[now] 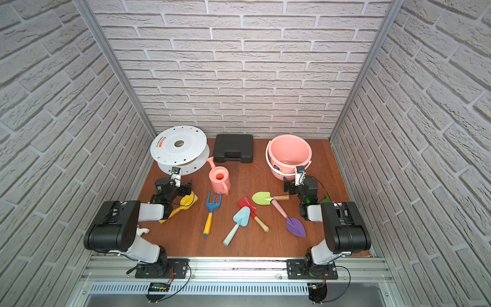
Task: Organize the gardening tools
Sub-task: Pick up the gardening tool from the center of the board.
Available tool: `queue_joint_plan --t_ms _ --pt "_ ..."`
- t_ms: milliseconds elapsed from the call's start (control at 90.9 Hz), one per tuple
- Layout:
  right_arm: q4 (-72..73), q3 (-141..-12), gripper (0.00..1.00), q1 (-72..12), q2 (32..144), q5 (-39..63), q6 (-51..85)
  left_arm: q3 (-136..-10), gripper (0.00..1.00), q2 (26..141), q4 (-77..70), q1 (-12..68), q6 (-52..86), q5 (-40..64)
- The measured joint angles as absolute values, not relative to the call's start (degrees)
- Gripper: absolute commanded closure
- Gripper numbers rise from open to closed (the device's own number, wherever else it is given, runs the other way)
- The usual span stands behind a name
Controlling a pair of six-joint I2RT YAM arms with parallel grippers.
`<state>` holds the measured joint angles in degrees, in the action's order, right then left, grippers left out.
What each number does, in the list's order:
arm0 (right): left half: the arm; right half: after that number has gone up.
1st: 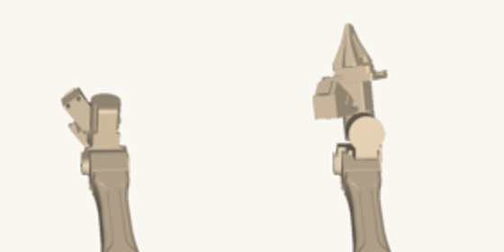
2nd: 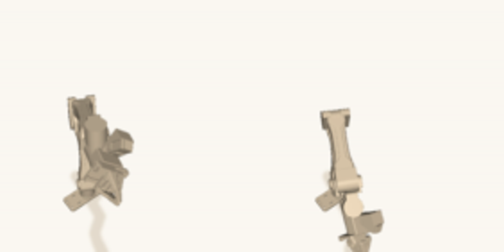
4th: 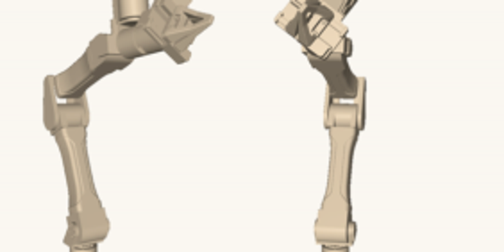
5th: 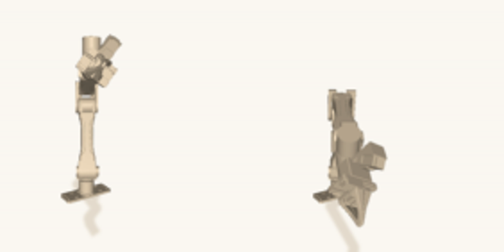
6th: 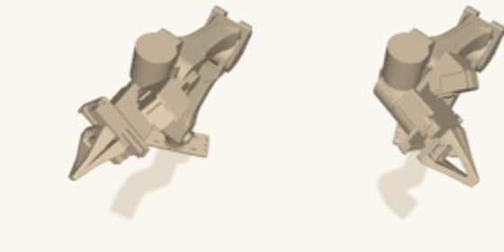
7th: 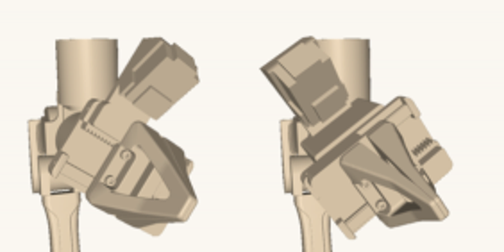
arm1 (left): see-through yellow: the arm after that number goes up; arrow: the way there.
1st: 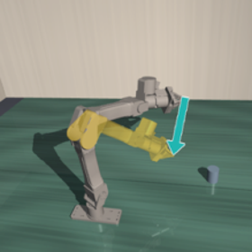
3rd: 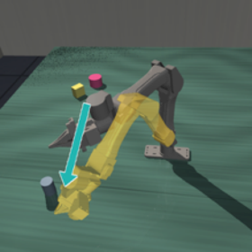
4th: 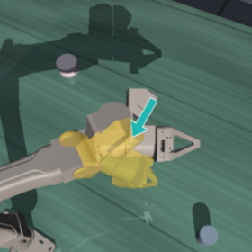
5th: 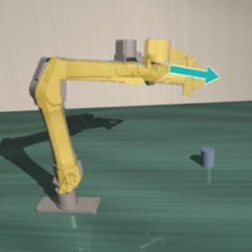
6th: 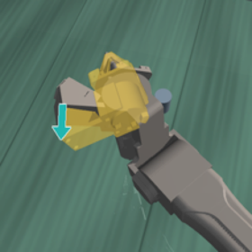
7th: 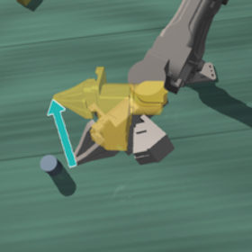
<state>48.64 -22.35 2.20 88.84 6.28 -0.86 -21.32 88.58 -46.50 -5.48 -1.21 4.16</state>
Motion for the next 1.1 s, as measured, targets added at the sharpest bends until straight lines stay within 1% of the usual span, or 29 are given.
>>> queue_joint_plan --t_ms 583,693,748,847,946,1034,1100 --pt "48.6 -22.3 0.01 2.2 88.8 6.2 -0.8 -21.3 0.02 88.6 -46.7 -5.8 -0.4 5.1" --pt "48.7 -22.4 0.01 2.2 88.8 3.9 -0.3 -21.8 0.02 88.4 -46.0 -5.8 0.0 4.2" --pt "47.9 -22.4 0.01 2.1 87.9 1.7 0.4 -22.9 0.02 86.8 -42.7 -5.7 0.3 2.5" --pt "42.8 -22.4 0.01 1.7 82.0 -2.5 1.4 -26.0 0.02 81.0 -35.1 -4.9 1.8 -2.3" --pt "36.4 -22.5 0.01 1.3 71.6 -7.6 6.3 -29.8 0.02 72.5 -29.3 -4.5 5.8 -7.5" --pt "28.5 -25.1 0.01 1.3 61.6 -10.4 14.0 -34.2 0.02 64.6 -21.9 -4.6 13.9 -12.1" --pt "22.3 -28.3 0.01 1.3 55.8 -11.3 20.5 -38.1 0.02 60.1 -16.3 -5.4 20.6 -13.1"
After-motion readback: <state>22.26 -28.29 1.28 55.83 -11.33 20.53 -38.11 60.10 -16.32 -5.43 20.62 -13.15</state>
